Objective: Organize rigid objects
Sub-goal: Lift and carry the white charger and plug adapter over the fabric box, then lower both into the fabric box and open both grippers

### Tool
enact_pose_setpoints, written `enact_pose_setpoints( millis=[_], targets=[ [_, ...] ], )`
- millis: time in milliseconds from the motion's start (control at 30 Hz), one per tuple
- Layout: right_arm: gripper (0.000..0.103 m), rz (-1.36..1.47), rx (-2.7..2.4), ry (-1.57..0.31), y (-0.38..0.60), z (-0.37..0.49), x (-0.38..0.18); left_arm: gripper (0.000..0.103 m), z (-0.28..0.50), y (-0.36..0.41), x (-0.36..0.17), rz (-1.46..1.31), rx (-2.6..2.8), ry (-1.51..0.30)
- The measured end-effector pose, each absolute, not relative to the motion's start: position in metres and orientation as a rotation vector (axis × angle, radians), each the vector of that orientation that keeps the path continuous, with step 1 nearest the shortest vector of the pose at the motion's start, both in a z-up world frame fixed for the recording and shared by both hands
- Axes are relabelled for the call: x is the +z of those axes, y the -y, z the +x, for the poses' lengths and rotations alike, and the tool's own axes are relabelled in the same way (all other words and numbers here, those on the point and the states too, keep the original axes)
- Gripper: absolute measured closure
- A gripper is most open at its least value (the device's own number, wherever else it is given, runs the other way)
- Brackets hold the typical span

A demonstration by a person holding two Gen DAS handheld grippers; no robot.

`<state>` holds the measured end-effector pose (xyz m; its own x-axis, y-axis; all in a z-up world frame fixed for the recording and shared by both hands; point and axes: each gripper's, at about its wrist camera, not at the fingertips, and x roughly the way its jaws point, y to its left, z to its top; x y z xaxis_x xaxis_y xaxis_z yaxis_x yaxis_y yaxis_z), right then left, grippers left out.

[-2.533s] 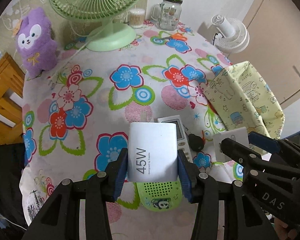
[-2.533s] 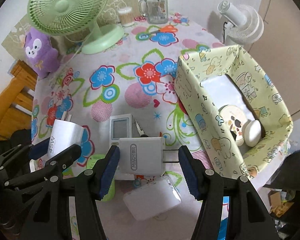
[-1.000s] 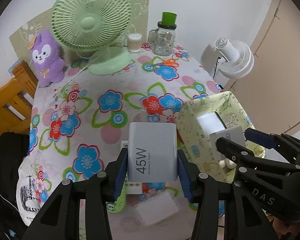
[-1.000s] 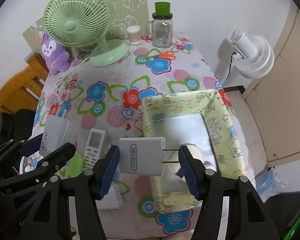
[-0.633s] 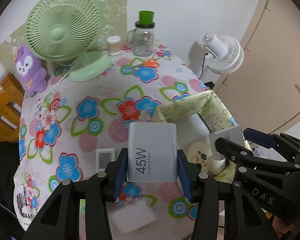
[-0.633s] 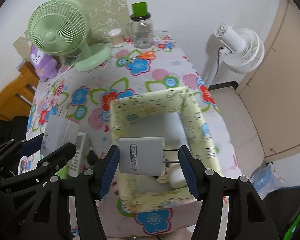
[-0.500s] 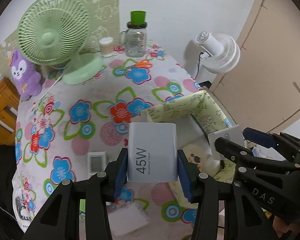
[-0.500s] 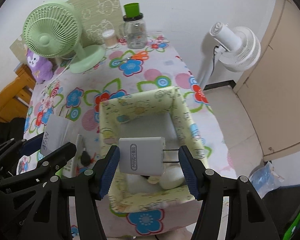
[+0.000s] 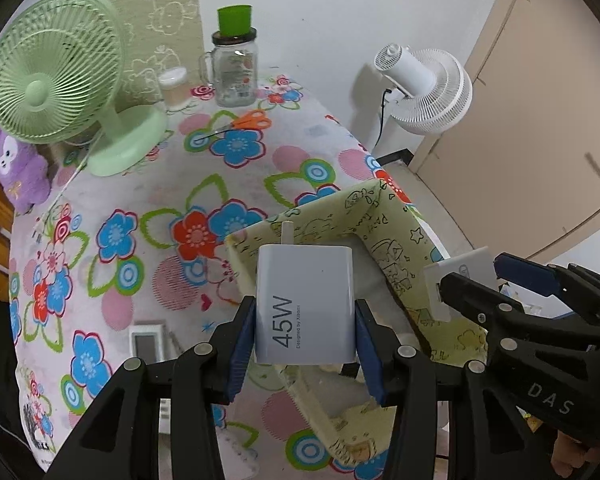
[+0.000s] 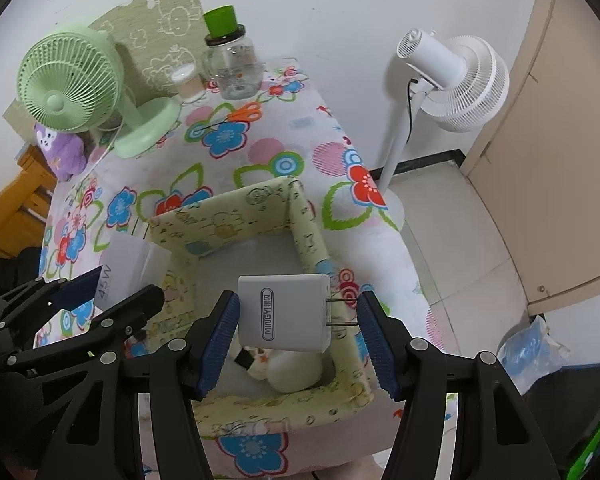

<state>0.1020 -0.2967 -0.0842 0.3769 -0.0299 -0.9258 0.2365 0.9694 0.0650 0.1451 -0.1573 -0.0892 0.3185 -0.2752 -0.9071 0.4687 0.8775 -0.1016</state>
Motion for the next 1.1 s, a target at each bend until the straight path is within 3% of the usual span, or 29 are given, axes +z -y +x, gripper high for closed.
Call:
enact_pose_setpoints(
  millis=[633,733,1100],
  targets=[
    [0.039,0.223,-0.171,-1.238,0.324,0.125,-0.108,0.054,0.173,0.193,-0.138,0.247,-0.501,-1.215],
    [0.039,0.224,-0.165,-1.235,0.323,0.126,-0.107,0.037,0.177,0.195,-0.140,0.250,-0.496,-1.222],
    [0.039,0.213,-0.135,-1.224,0.310,0.132,-0.103,0.019,0.165,0.174,-0.107,0.280,-0.477,-1.180]
  ],
)
